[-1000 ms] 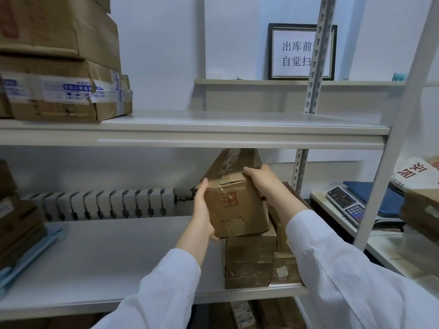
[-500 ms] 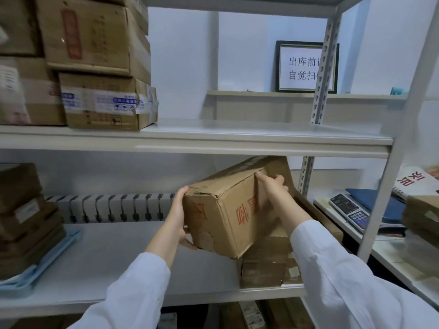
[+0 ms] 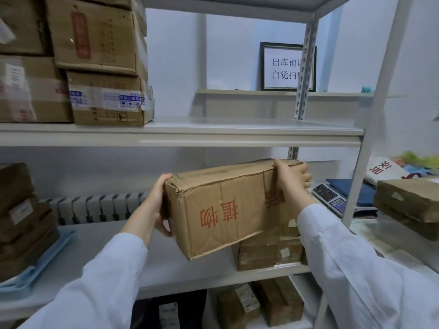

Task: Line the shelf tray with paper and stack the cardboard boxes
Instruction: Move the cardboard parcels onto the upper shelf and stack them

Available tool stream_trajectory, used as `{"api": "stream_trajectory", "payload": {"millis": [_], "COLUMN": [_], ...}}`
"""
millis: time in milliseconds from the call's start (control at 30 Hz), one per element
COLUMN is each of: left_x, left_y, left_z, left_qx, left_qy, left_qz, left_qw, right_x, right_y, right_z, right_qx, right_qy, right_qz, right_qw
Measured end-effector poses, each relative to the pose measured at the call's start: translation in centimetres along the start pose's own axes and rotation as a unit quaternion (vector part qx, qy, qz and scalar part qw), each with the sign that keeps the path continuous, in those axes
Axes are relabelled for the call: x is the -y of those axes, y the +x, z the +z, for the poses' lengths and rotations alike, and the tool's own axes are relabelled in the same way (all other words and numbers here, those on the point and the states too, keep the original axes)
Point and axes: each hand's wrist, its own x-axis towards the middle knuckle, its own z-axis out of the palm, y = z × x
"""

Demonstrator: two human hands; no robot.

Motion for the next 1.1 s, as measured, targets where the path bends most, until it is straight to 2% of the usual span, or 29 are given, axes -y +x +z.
{"api": "stream_trajectory", "payload": {"millis": [167,400,500,633,700,800,900,1000,1067,1100], "left_x": [-0.9,-1.9,-2.3,-2.6,-2.6,-2.8,-3.2,-4.3,-5.2,-5.8], "left_y": [-0.2,0.8,1.1,1.3,1.1,0.3,-1.8,-4.6,-6.1,-6.5], "left_z": [-1.0,-1.6,-2.4,-3.4,-3.5,-3.6,-3.0,-1.6,-0.9,-0.9], "left_qx": [0.008,0.036,0.052,0.026,0.049,0.076,0.079,0.107,0.099,0.086], "left_qy": [-0.061,-0.177,-0.194,-0.212,-0.243,-0.292,-0.314,-0.326,-0.321,-0.329], "left_qz": [0.029,0.174,0.210,0.243,0.261,0.278,0.316,0.358,0.341,0.306], "left_qw": [0.998,0.968,0.957,0.946,0.933,0.912,0.892,0.868,0.878,0.889], "right_x": [1.4,2.5,3.6,5.6,6.8,8.4,9.2,9.4,9.2,9.1], "right_y": [-1.4,-3.6,-4.9,-6.7,-7.5,-8.5,-9.1,-10.0,-10.7,-10.9], "right_z": [-1.8,-2.6,-3.2,-3.9,-4.1,-4.0,-3.3,-1.8,-1.0,-0.7], "right_qx": [-0.107,-0.168,-0.185,-0.198,-0.198,-0.178,-0.145,-0.035,0.040,0.068], "right_qy": [0.024,0.047,0.060,0.070,0.086,0.102,0.039,0.008,0.018,0.020], "right_qz": [-0.076,-0.114,-0.146,-0.206,-0.246,-0.324,-0.386,-0.385,-0.386,-0.388], "right_qw": [0.991,0.978,0.970,0.956,0.945,0.924,0.910,0.922,0.922,0.919]}}
